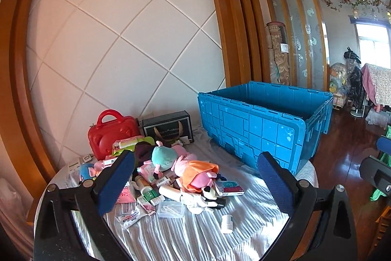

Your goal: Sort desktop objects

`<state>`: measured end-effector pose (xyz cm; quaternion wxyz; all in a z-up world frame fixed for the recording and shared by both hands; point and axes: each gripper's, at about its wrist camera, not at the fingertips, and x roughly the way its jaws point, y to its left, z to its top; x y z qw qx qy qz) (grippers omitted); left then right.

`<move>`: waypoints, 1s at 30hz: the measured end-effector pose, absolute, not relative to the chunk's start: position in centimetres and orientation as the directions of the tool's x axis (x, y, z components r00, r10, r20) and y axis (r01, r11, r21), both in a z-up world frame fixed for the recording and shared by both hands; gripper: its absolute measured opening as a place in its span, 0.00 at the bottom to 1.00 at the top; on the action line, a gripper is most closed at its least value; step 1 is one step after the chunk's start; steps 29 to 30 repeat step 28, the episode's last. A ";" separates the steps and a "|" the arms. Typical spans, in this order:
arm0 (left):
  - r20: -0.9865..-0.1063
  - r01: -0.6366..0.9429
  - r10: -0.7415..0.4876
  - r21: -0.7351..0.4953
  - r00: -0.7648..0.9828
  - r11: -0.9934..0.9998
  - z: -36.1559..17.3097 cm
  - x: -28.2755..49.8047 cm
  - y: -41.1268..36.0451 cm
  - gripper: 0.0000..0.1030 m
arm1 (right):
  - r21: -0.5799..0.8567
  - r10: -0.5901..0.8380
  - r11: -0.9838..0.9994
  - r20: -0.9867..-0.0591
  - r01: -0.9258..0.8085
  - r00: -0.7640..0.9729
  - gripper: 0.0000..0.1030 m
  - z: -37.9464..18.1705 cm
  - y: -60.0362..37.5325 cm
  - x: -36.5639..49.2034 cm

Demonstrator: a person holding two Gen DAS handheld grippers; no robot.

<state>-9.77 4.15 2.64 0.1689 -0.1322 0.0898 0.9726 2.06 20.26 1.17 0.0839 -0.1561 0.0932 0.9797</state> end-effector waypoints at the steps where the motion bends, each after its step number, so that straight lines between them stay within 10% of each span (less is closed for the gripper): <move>1: -0.286 -0.349 0.301 0.132 -0.910 -0.928 2.7 -9.7 4.1 0.99 | 0.161 0.131 -0.969 -0.320 -0.190 -0.938 0.99 1.2 20.4 2.2; 30: -0.228 -0.311 0.284 0.091 -0.931 -0.946 4.1 -8.2 2.7 0.99 | 0.146 0.123 -0.974 -0.292 -0.172 -0.948 0.99 2.2 20.6 3.9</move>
